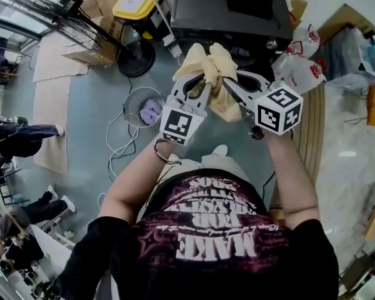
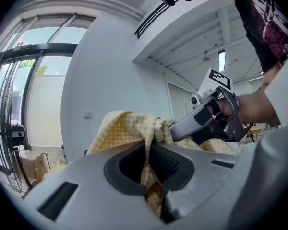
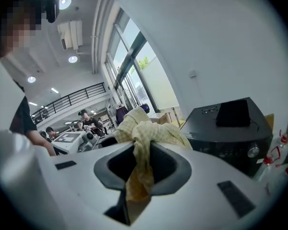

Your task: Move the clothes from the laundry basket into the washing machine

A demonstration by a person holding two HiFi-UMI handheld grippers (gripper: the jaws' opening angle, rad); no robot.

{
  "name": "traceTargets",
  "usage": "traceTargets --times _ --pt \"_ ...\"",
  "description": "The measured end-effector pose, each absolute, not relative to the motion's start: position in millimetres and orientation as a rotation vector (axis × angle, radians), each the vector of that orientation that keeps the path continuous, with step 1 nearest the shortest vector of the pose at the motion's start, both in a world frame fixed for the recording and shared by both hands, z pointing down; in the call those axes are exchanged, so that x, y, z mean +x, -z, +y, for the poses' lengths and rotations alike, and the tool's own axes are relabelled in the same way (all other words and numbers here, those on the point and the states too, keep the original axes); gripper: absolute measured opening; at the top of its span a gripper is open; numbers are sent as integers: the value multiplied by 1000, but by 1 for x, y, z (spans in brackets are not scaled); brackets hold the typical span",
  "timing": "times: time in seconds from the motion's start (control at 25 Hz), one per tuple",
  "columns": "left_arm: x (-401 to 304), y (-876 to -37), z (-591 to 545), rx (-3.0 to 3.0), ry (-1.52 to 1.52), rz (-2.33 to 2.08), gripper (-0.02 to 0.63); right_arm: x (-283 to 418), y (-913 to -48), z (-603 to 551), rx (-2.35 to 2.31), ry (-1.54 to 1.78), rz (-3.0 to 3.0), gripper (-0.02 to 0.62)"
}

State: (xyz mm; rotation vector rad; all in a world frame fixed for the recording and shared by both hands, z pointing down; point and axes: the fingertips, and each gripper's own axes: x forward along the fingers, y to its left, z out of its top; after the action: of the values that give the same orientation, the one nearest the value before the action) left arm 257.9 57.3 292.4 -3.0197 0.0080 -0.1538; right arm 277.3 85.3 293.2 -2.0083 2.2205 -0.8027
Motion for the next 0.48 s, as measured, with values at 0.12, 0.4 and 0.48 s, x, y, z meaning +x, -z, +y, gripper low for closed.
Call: traceTargets --times 0.12,0.4,0.48 --pt "263 -293 65 -3022 165 -10 18 277 -292 90 -1975 792 2196 81" --pt "275 -299 72 -3004 216 19 17 268 -284 99 -1832 776 2184 238" --pt "278 -301 76 -2977 222 42 17 272 -287 99 -1862 778 2154 238"
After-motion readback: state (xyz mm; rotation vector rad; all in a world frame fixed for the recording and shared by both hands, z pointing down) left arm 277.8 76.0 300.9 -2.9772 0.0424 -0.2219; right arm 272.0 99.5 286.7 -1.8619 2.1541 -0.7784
